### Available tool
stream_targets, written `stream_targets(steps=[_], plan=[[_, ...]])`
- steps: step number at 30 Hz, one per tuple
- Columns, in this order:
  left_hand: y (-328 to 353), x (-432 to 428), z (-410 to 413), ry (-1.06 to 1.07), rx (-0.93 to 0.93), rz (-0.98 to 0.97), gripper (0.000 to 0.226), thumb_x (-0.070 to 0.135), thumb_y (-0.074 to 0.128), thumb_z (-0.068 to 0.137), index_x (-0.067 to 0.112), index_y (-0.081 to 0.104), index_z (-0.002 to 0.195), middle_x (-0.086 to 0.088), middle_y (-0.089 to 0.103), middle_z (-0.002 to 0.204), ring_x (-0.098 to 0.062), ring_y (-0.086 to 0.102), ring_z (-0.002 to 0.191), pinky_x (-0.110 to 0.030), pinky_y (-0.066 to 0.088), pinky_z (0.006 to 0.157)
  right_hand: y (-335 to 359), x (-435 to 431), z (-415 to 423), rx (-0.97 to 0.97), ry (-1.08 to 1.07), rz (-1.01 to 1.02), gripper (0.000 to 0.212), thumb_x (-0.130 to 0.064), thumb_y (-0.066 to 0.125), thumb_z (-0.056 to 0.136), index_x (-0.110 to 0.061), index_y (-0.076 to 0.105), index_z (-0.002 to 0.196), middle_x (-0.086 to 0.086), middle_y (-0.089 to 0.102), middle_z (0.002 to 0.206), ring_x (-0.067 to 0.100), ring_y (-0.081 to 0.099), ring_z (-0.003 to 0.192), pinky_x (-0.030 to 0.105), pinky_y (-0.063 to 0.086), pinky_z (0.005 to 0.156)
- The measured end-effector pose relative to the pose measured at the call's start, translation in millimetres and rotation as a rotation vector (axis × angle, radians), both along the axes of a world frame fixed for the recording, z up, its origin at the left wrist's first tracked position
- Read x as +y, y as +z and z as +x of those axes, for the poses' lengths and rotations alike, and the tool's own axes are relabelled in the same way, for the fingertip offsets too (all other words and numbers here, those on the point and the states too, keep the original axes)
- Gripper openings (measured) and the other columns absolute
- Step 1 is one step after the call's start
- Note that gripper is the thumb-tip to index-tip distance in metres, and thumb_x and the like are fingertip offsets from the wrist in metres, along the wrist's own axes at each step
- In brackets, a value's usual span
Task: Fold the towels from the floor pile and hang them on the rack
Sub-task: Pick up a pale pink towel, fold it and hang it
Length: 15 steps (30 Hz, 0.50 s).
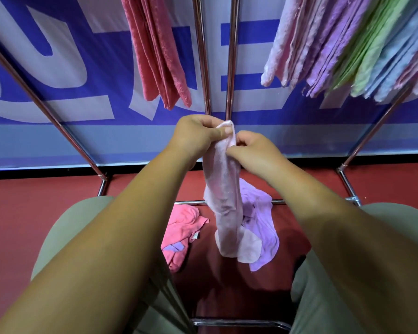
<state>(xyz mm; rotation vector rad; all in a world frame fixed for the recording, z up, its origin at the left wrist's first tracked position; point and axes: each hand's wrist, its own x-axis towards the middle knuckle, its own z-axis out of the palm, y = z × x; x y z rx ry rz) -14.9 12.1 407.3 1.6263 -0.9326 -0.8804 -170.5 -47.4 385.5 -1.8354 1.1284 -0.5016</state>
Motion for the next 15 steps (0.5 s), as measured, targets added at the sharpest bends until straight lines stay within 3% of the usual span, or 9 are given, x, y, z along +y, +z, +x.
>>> stream_targets(steps=[2,5,9,12,15], plan=[[-2,-2,-2,-0.009,-0.039,0.006,0.020,0.018,0.092,0.083,0.010,0.082,0.099,-0.007,0.081,0.088,-0.019,0.078,0.081,-0.032,0.064,0.076,4,2,1,-0.043,0.015,0.024,0.017,-0.029,0.065,0.088,-0.018,0.073,0.098,-0.003,0.073,0.079,0.014,0.064,0.071,0.031,0.050,0.066],[-1,-6,-2,-0.011,-0.068,-0.024,0.023,0.018,0.091,0.084,0.011,0.080,0.102,-0.002,0.077,0.080,-0.011,0.073,0.071,-0.024,0.059,0.068,5,1,-1,-0.114,0.013,0.056,0.020,-0.034,0.064,0.089,-0.020,0.074,0.100,0.007,0.078,0.095,0.013,0.066,0.075,0.035,0.056,0.071],[-2,-10,2,-0.038,-0.106,-0.059,0.015,0.020,0.087,0.089,0.017,0.082,0.103,0.002,0.066,0.071,-0.008,0.062,0.063,-0.020,0.054,0.064,6,0,0,-0.131,0.048,0.086,0.033,-0.041,0.065,0.090,-0.010,0.069,0.102,0.015,0.077,0.095,0.025,0.078,0.083,0.054,0.064,0.084],[-6,-13,3,-0.070,-0.169,-0.071,0.015,0.018,0.083,0.093,0.016,0.082,0.108,0.017,0.066,0.061,0.002,0.061,0.060,-0.013,0.050,0.064,4,0,-1,-0.117,0.099,0.094,0.025,-0.031,0.058,0.104,-0.008,0.063,0.098,0.010,0.075,0.074,0.026,0.078,0.067,0.043,0.067,0.071],[-8,-14,4,-0.099,-0.216,-0.077,0.019,0.018,0.082,0.094,0.015,0.081,0.113,0.020,0.062,0.057,0.004,0.057,0.056,-0.010,0.046,0.061,2,0,-2,-0.035,0.134,-0.026,0.026,-0.033,0.055,0.107,-0.012,0.063,0.093,0.005,0.076,0.075,0.020,0.075,0.062,0.037,0.063,0.065]])
